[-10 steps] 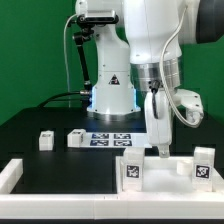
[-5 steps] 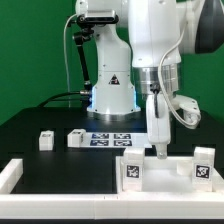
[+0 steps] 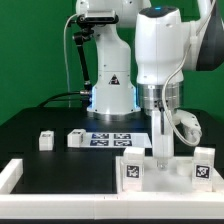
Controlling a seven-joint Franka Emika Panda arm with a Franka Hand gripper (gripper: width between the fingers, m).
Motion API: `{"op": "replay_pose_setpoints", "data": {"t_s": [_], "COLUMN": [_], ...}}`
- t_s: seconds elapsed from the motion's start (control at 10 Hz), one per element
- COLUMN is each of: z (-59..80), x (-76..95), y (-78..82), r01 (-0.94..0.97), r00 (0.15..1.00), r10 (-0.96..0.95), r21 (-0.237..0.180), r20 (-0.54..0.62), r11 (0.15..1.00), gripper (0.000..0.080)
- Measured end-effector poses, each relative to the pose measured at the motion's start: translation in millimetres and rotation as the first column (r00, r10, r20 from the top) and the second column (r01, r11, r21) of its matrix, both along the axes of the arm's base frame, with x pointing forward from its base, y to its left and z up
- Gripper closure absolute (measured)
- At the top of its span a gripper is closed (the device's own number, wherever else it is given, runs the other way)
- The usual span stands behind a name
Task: Assemble square table
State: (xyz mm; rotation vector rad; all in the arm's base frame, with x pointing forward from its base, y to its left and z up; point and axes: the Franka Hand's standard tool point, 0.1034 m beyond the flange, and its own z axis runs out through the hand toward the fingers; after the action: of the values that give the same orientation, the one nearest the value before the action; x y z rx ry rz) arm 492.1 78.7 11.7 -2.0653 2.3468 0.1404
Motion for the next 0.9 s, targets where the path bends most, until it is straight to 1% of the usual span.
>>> {"op": "replay_pose_setpoints", "data": {"t_s": [0.1,0.3,0.4,0.5,0.6,0.7,0.8,0.9], "z": [-2.2,-2.0,-2.0,-2.0,-2.0,-2.9,-2.7,-2.8], "x": [4.2,4.3,4.4,4.4,4.4,1.7,1.0,1.0], "y": [-0.2,0.3,0.3,0.3,0.3,0.7,0.9,0.9], "r01": [0.002,-0.001,-0.001,-0.001,-0.001,-0.003,-0.025,-0.032], "r00": [1.0,1.0,1.0,1.0,1.0,1.0,1.0,0.999], "r10": [-0.002,0.001,0.001,0.001,0.001,0.003,0.025,0.032], "r21": [0.002,0.001,0.001,0.001,0.001,0.003,0.003,0.004], "r20": [-0.007,-0.003,-0.003,-0.003,-0.003,-0.011,-0.009,-0.008], "r11": [1.0,1.0,1.0,1.0,1.0,1.0,1.0,0.999], "gripper": [0.015,0.0162,0.033,0.0466,0.0657,0.0657,0.0722,0.0722]}}
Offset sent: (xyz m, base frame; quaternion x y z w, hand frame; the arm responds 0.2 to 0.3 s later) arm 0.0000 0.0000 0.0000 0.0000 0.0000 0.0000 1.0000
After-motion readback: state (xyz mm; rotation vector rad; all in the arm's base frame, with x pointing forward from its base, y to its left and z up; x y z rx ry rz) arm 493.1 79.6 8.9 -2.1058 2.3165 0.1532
